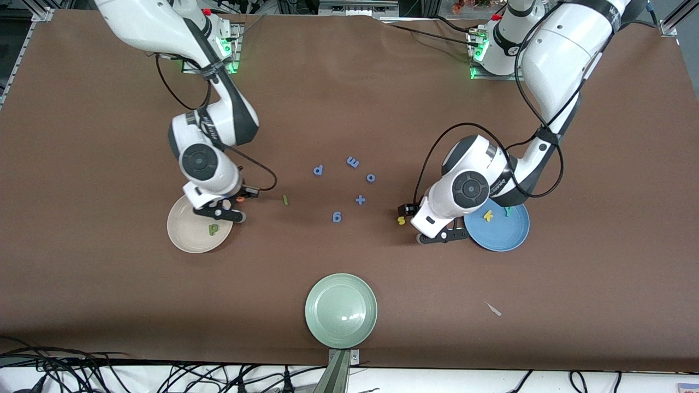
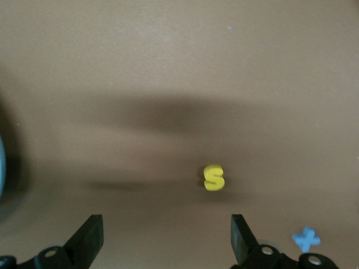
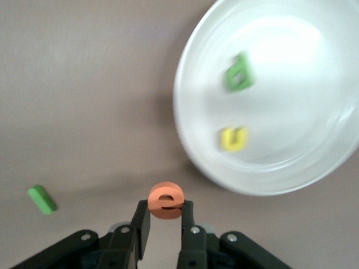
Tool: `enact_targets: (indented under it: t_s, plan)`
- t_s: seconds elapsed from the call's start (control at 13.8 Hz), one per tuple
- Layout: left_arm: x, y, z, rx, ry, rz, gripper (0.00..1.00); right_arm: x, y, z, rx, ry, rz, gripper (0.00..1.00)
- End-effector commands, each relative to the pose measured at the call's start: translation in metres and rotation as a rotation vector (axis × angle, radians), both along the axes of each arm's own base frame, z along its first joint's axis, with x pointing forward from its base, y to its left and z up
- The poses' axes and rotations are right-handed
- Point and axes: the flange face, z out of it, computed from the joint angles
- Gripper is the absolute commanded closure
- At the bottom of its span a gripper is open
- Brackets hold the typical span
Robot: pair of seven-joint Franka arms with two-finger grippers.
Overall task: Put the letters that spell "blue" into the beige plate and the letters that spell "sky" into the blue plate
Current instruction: 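Grasp the yellow s with the left gripper while the right gripper reaches the green l, then carry the s to the blue plate while the right gripper grasps the green l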
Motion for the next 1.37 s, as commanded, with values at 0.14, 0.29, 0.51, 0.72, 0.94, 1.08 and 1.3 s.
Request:
enact_targets:
  t_s: [0.14,0.29,0.51,0.72,0.94,1.08,1.3]
  plan:
    - [0.005,-0.024,-0.017,-0.033,-0.018,0.164,0.00,0.034,-0.089,-0.005,0.010,-0.015,0.120,0.70]
    - [0.003,-0.032,-0.022,-0.038,-0.034,0.165,0.00,0.033,-0.084,-0.007,0.031,-0.013,0.094,0.40]
    - [0.002,-0.044,-0.028,-0.064,-0.070,0.155,0.10,0.028,-0.061,-0.006,0.052,-0.016,0.049,0.36]
    - [-0.003,-0.049,-0.035,-0.051,-0.072,0.142,0.19,0.020,-0.011,-0.002,0.058,-0.037,-0.045,0.36]
    - [-0.006,-0.048,-0.046,-0.026,-0.091,0.114,0.28,0.001,0.060,-0.018,0.049,-0.047,-0.122,0.36]
    - [-0.005,-0.046,-0.048,-0.022,-0.091,0.115,0.28,-0.012,0.099,-0.032,0.060,-0.081,-0.137,0.36]
    - [-0.008,-0.047,-0.056,-0.009,-0.089,0.096,0.38,-0.029,0.130,-0.047,0.065,-0.097,-0.152,0.36]
